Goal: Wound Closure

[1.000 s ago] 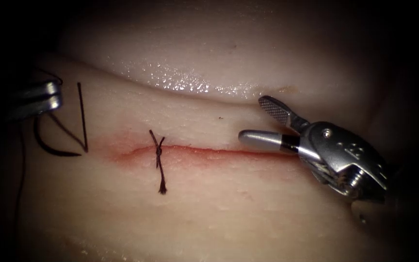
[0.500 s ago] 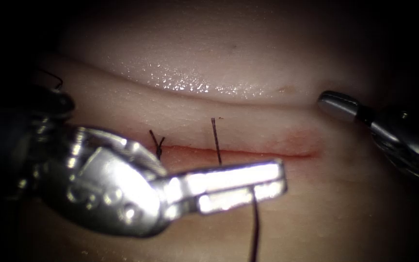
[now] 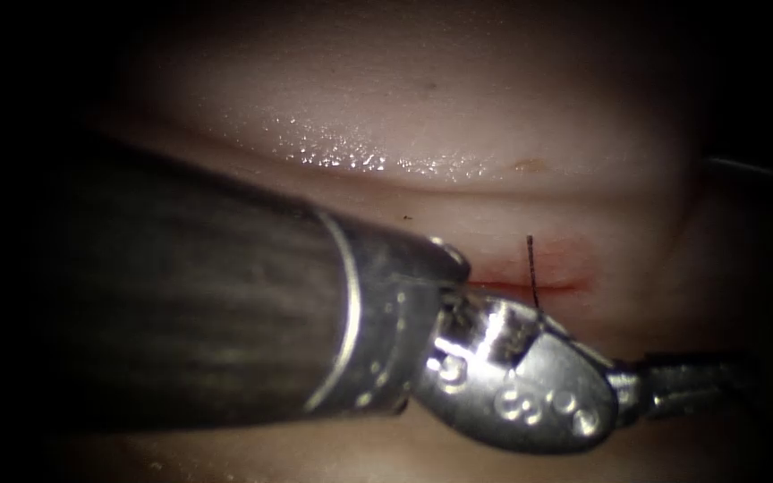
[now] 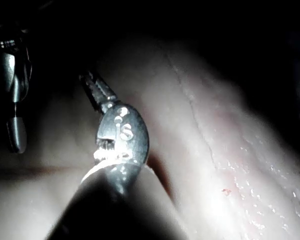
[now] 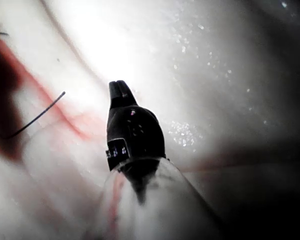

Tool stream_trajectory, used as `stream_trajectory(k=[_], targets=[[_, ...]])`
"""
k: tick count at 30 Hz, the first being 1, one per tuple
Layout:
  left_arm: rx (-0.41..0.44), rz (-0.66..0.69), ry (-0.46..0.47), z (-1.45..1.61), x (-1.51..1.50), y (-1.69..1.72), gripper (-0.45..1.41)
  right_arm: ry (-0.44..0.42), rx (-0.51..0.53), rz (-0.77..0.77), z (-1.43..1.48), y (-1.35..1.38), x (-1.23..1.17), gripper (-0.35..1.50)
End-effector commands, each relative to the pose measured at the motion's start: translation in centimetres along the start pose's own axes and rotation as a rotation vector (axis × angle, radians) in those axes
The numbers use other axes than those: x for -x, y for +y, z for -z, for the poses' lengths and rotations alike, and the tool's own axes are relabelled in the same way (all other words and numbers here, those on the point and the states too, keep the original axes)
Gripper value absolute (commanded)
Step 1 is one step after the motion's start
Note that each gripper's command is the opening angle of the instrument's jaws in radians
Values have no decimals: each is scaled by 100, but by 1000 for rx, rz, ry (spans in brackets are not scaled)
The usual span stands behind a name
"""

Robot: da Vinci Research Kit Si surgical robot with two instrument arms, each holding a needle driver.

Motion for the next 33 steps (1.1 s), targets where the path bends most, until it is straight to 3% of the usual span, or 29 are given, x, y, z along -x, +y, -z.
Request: stream_trajectory(k=[1,5,6,7,8,9,10,11,12,13,14,15,16,17,20,21,22,23,25,28,30,33], targets=[[21,8,-1,-11,12,8,-45,-7,-2,27,-17,-1,-2,-35],[83,28,-17,-33,42,23,-35,-23,0,98,-29,-1,-13,-35],[108,25,-17,-48,59,33,-5,-9,-28,129,-39,-3,-21,-35],[108,25,-17,-48,59,33,-5,-9,-28,129,-39,-3,-21,-35],[129,60,-11,-51,64,37,56,2,-47,147,-46,-6,-26,-35],[129,60,-11,-51,64,37,56,2,-47,147,-46,-6,-26,-35],[145,139,1,-48,62,37,99,3,-60,161,-54,-10,-30,-35],[157,175,4,-44,60,35,118,7,-68,158,-57,-12,-32,-35],[166,189,5,-40,56,34,123,11,-70,162,-60,-13,-34,-35],[178,220,-15,-24,44,31,136,20,-74,165,-67,-16,-38,-20],[179,230,-28,-16,39,30,140,21,-74,163,-71,-17,-40,0],[176,238,-69,6,25,27,140,22,-66,170,-79,-20,-45,49],[184,242,-80,16,19,26,140,18,-63,168,-82,-21,-47,69],[193,247,-89,27,13,24,140,14,-59,164,-87,-22,-50,86],[177,264,-125,63,-7,18,140,17,-82,163,-97,-27,-56,99],[157,271,-159,89,-17,16,140,22,-93,169,-104,-34,-60,99],[157,271,-159,89,-17,16,140,22,-93,169,-104,-34,-60,99],[98,265,-255,125,-23,16,126,44,-133,178,-111,-47,-63,63],[71,259,-319,153,-19,20,126,29,-174,190,-118,-57,-65,36],[25,263,-390,199,-4,24,123,51,-210,209,-124,-67,-62,31],[16,267,-397,205,-1,24,121,54,-216,214,-125,-68,-61,26],[-15,282,-369,216,14,25,115,51,-221,226,-123,-69,-59,4]])
